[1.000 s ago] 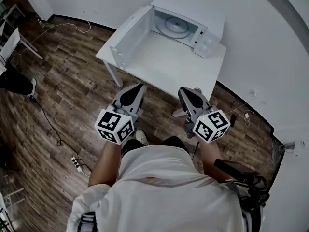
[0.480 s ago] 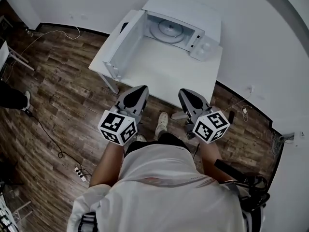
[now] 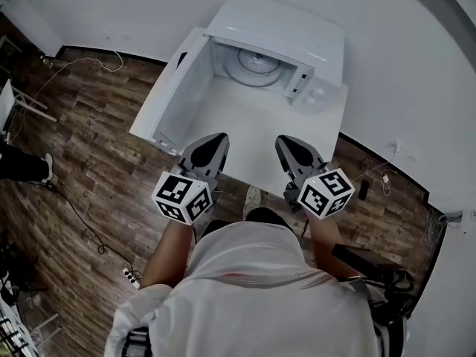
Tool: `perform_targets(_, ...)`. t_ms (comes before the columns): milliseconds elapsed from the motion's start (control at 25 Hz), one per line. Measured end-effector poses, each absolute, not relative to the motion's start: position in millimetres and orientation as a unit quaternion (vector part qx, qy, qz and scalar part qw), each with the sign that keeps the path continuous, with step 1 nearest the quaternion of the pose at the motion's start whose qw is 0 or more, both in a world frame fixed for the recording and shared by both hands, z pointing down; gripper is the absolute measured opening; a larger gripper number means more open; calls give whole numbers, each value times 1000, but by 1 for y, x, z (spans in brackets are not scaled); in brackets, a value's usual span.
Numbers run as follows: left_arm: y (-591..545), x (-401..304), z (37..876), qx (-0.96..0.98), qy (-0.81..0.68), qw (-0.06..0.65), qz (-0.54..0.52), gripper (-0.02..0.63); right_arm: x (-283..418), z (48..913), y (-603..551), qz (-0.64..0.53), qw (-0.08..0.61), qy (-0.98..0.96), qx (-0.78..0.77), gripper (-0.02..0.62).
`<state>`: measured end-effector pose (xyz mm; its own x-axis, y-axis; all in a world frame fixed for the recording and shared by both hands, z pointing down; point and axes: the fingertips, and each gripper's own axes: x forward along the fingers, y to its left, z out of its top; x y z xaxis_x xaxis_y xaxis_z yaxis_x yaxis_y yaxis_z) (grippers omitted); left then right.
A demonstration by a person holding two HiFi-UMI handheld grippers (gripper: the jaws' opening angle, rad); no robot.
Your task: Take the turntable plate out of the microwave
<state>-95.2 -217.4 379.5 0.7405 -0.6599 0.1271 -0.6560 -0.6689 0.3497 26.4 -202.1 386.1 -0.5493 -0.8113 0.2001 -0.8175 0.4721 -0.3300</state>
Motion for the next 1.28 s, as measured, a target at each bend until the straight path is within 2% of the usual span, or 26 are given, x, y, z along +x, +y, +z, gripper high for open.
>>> perform_targets(400, -313, -51, 398, 883, -424, 200, 0, 11, 88, 415, -292, 238, -14, -861, 449, 5)
perform_targets(840, -351, -25, 435, 877, -405, 260, 5, 11, 82, 454, -330, 288, -24, -849, 443, 5)
perform_targets(1080, -382, -24, 471, 842, -350, 400, -93, 11, 70, 489, -358, 351, -60, -819, 449, 5)
perform_targets(1280, -411, -20, 532, 774, -341, 518, -128, 11, 66, 534, -387, 432, -114, -772, 452, 6)
